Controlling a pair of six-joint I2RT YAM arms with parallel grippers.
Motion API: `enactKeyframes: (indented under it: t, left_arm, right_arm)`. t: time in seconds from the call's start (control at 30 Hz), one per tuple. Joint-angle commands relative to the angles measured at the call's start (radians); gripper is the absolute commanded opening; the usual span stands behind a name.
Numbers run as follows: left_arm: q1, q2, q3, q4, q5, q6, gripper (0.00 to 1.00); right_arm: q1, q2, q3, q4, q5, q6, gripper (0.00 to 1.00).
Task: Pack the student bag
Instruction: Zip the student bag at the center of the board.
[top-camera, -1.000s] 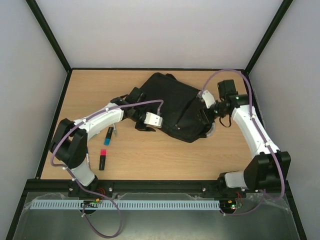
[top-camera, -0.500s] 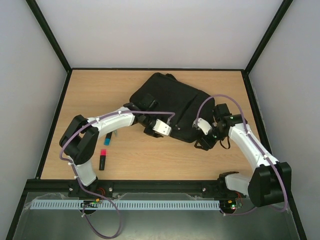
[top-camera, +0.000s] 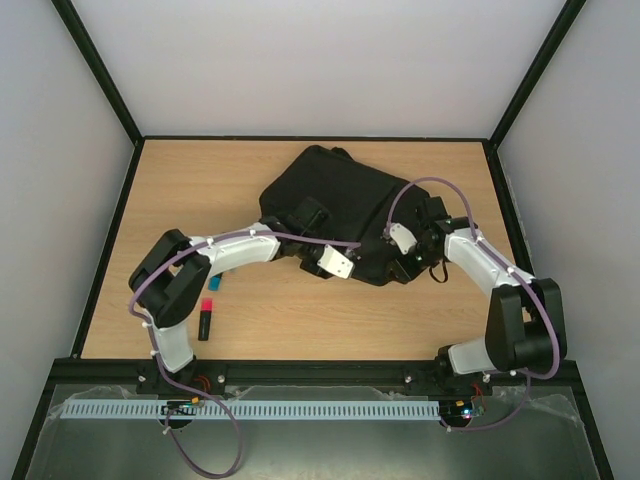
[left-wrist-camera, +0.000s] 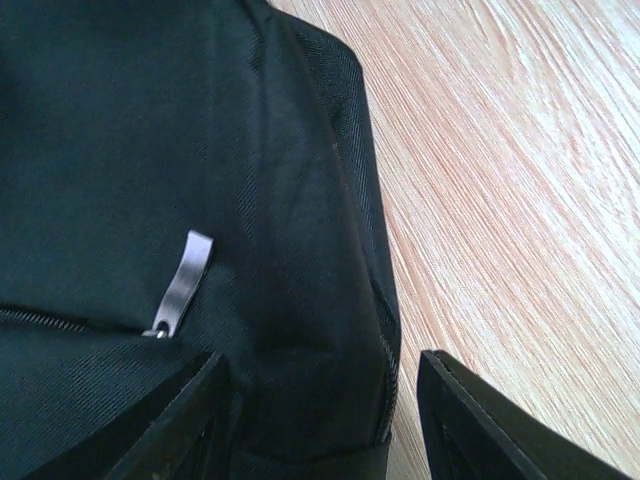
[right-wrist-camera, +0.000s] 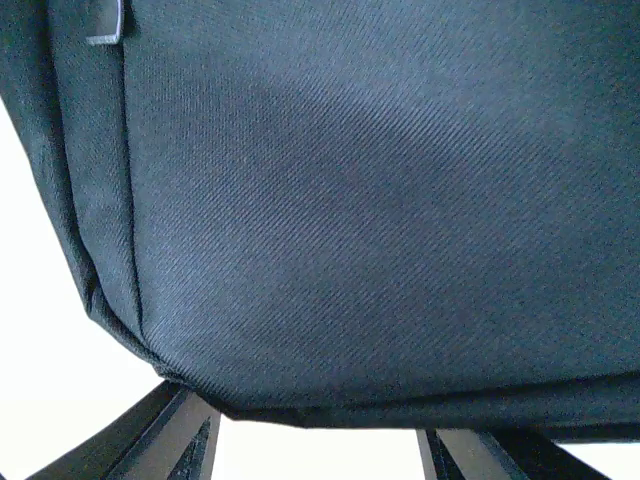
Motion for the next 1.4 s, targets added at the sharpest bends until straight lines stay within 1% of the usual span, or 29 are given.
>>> enactKeyframes:
  t: [0.0,0.03,0.13,0.2,0.27,0.4,0.43,0.5,0.6,0.73,0.83,0.93,1.03,1.23,1.37]
  left_arm:
    - [-0.021,0.026,-0.028,0.111,-0.019,-0.006,0.55]
    - [-0.022,0.032,-0.026,0.122,-0.027,-0.016,0.54]
    - [-0.024,0.052,-0.014,0.140,-0.051,-0.032,0.47]
    - [-0.024,0.063,-0.005,0.142,-0.054,-0.044,0.39]
    - [-0.023,0.073,0.015,0.123,-0.042,-0.076,0.28]
    - [-0.014,0.104,0.102,0.030,0.030,-0.186,0.10]
    - [-0.008,0.113,0.131,-0.003,0.058,-0.225,0.07]
    - [0.006,0.131,0.185,-0.054,0.122,-0.302,0.03]
    - [0.029,0.166,0.273,-0.155,0.244,-0.396,0.02]
    - [0.043,0.197,0.366,-0.273,0.383,-0.464,0.02]
    - [0.051,0.193,0.395,-0.310,0.447,-0.510,0.02]
    - [0.060,0.192,0.425,-0.371,0.500,-0.530,0.02]
    - [0.065,0.177,0.424,-0.393,0.509,-0.536,0.02]
    - [0.072,0.156,0.405,-0.387,0.495,-0.554,0.02]
    - [0.072,0.152,0.395,-0.307,0.463,-0.674,0.02]
  right_arm:
    - [0.005,0.040,0.075,0.053,0.000,0.077,0.53]
    - [0.005,0.049,0.081,0.054,0.001,0.080,0.53]
    - [0.005,0.054,0.090,0.054,-0.002,0.093,0.53]
    - [0.005,0.047,0.088,0.051,-0.012,0.107,0.53]
    - [0.005,0.036,0.088,0.035,-0.025,0.113,0.53]
    - [0.005,0.000,0.105,-0.035,-0.073,0.085,0.54]
    - [0.005,-0.012,0.104,-0.058,-0.088,0.072,0.54]
    - [0.005,-0.035,0.094,-0.088,-0.110,0.055,0.54]
    - [0.004,-0.070,0.073,-0.120,-0.133,0.040,0.53]
    - [0.005,-0.105,0.046,-0.143,-0.134,0.023,0.52]
    - [0.005,-0.117,0.033,-0.146,-0.123,0.012,0.51]
    - [0.005,-0.110,0.020,-0.112,-0.100,0.035,0.51]
    - [0.005,-0.086,0.034,-0.063,-0.106,0.055,0.51]
    - [0.010,0.007,0.141,-0.032,-0.175,0.076,0.54]
    - [0.028,0.015,0.158,-0.012,-0.164,0.158,0.54]
